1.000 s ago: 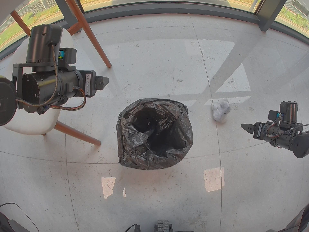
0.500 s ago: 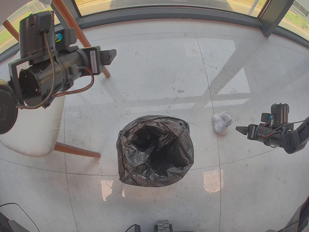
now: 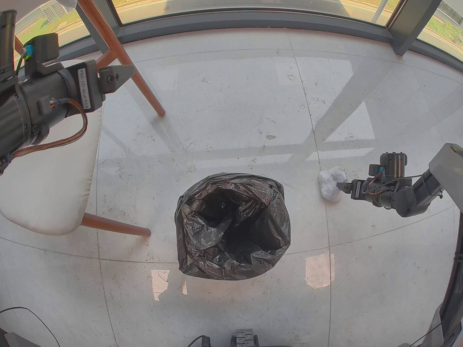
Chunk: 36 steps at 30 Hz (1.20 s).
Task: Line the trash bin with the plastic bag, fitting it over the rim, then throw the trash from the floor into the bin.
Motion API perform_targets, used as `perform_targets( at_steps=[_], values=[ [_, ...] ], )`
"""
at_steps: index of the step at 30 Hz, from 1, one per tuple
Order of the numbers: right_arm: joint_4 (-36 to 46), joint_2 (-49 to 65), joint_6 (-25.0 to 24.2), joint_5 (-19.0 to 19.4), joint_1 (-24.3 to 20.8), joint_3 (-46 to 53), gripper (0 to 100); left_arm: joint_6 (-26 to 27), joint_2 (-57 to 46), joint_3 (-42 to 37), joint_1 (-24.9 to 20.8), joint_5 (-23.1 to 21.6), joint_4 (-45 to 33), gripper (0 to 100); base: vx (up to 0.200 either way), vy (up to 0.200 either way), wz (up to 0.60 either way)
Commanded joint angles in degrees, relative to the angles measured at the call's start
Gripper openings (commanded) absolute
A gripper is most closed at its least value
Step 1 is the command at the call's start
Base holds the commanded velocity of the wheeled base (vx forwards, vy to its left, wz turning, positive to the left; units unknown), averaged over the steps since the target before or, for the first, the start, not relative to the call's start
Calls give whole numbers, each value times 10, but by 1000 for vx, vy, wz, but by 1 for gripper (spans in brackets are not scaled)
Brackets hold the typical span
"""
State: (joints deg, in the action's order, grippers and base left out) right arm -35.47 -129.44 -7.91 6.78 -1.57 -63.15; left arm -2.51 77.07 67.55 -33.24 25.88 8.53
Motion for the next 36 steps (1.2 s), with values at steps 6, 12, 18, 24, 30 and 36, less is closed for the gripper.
perform_targets(
  at_steps=[6,12,18,24,30,36],
  values=[
    [7,-144,2,10,2,-167,100,-1,-32,-32,-1,37,49,100,0,0,0],
    [8,-194,2,13,8,-247,100,-1,-32,-32,-1,47,52,100,0,0,0],
    [8,-238,2,13,16,-290,0,1,-33,-37,0,63,52,100,0,0,0],
    [1,-250,3,13,25,-303,0,2,-34,-29,0,64,53,100,0,0,0],
    [60,-106,-4,59,24,-277,0,1,-49,-27,-1,83,53,100,0,0,0],
    [238,176,-64,148,-19,-192,0,1,-66,-27,-1,85,54,100,0,0,0]
  ],
)
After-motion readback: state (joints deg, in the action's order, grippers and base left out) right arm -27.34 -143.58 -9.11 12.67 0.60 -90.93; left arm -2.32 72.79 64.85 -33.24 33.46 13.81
